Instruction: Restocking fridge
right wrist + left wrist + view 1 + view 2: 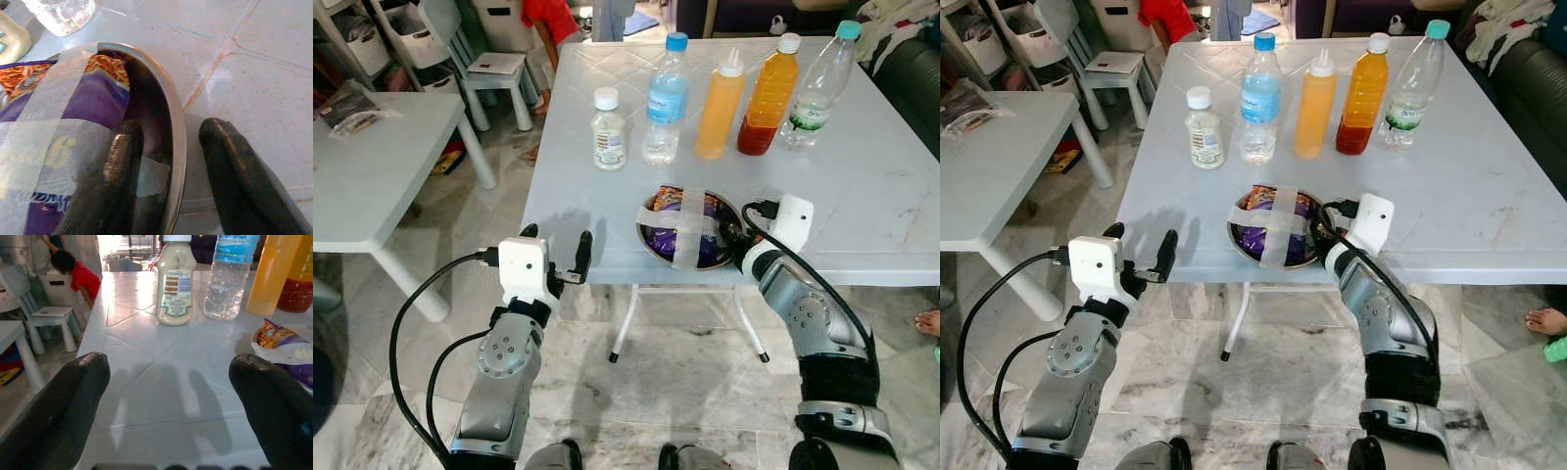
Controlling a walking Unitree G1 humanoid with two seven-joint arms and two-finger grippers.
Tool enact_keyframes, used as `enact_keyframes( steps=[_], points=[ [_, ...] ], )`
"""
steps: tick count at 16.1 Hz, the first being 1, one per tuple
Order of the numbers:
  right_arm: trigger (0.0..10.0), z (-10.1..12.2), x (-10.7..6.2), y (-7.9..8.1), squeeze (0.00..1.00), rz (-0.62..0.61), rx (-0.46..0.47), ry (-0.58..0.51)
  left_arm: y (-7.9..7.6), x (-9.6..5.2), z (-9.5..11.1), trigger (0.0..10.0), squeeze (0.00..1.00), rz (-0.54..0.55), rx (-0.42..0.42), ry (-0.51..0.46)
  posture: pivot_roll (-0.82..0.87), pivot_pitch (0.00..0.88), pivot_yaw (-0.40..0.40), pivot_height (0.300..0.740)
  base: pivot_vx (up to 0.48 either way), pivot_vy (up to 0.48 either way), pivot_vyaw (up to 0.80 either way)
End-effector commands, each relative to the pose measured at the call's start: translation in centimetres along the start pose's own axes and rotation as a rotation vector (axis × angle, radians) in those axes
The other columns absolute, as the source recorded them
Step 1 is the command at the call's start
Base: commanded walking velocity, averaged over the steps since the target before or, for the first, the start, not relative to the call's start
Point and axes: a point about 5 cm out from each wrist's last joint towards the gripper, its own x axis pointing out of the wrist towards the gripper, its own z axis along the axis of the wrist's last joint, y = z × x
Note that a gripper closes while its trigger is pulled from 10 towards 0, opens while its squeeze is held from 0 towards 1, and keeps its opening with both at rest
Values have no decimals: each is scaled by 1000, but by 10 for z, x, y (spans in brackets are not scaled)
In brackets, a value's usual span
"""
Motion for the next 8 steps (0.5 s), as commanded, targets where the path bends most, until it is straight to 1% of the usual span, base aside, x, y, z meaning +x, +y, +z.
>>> enact_keyframes(
  steps=[1,2,3,4,5,8],
  points=[
    [10000,-16,3,-2,820,-1,10,89,0,-2,2,10000,0,-6,11,1,-61,144,45,740,0,0,0],
    [10000,-15,4,-2,0,5,6,95,0,-1,2,10000,0,-8,11,2,-61,144,45,740,0,0,0],
    [10000,-16,5,-3,0,5,28,110,-1,0,2,10000,0,-10,11,2,-61,144,45,740,0,0,0],
    [4314,-18,5,-4,0,12,22,125,-1,0,1,10000,0,-12,11,4,-62,144,44,740,0,0,0],
    [0,-18,6,-4,0,13,27,129,-1,0,1,10000,0,-12,11,7,-62,144,44,740,0,0,0],
    [0,-18,7,-1,0,15,46,138,-1,-2,0,10000,0,-12,13,14,-58,147,45,740,0,0,0]
  ],
)
